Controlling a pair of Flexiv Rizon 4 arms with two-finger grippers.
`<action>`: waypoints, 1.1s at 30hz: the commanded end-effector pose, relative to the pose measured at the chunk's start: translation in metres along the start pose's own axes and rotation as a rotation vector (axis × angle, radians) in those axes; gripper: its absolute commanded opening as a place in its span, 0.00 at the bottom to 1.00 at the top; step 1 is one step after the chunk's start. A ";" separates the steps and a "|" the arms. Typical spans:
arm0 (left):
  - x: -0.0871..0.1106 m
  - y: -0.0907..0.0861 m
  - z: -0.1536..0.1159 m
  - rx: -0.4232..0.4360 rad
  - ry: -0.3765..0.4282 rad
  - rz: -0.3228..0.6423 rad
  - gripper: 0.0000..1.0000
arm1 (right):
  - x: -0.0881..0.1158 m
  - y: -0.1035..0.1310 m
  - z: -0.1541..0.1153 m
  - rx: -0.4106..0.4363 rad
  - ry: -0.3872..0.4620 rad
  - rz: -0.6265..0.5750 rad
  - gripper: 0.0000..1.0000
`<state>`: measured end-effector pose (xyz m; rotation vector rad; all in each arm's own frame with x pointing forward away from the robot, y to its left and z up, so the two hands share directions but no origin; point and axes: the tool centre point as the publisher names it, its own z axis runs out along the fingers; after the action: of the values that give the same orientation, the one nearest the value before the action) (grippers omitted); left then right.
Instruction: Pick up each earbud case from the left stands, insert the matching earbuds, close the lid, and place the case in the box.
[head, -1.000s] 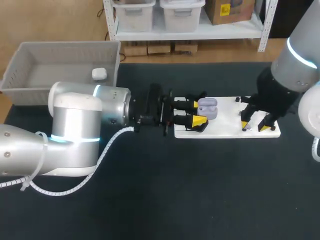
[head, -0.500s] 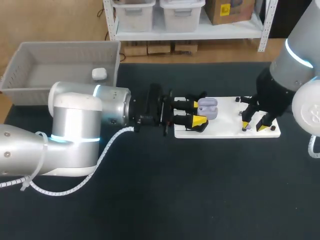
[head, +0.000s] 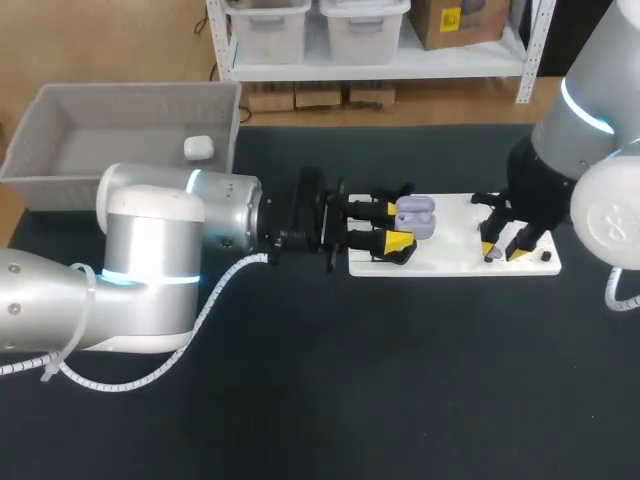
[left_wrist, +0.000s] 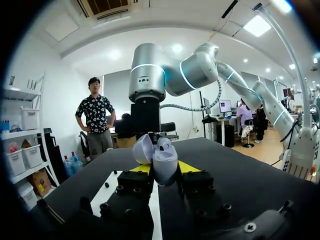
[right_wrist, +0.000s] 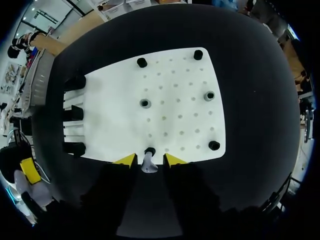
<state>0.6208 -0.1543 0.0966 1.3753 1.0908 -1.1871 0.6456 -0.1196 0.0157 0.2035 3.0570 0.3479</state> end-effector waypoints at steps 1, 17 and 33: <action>0.000 -0.002 0.000 -0.007 0.001 0.002 0.00 | -0.001 0.002 0.001 0.001 0.003 0.000 0.31; 0.000 -0.002 0.000 -0.007 0.001 0.002 0.00 | 0.004 0.001 0.001 0.004 0.010 0.016 0.26; 0.000 -0.002 0.000 -0.007 0.001 0.002 0.00 | 0.008 0.002 -0.007 0.004 0.005 0.020 0.00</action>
<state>0.6208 -0.1543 0.0966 1.3753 1.0909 -1.1870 0.6412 -0.1166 0.0167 0.2320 3.0682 0.3488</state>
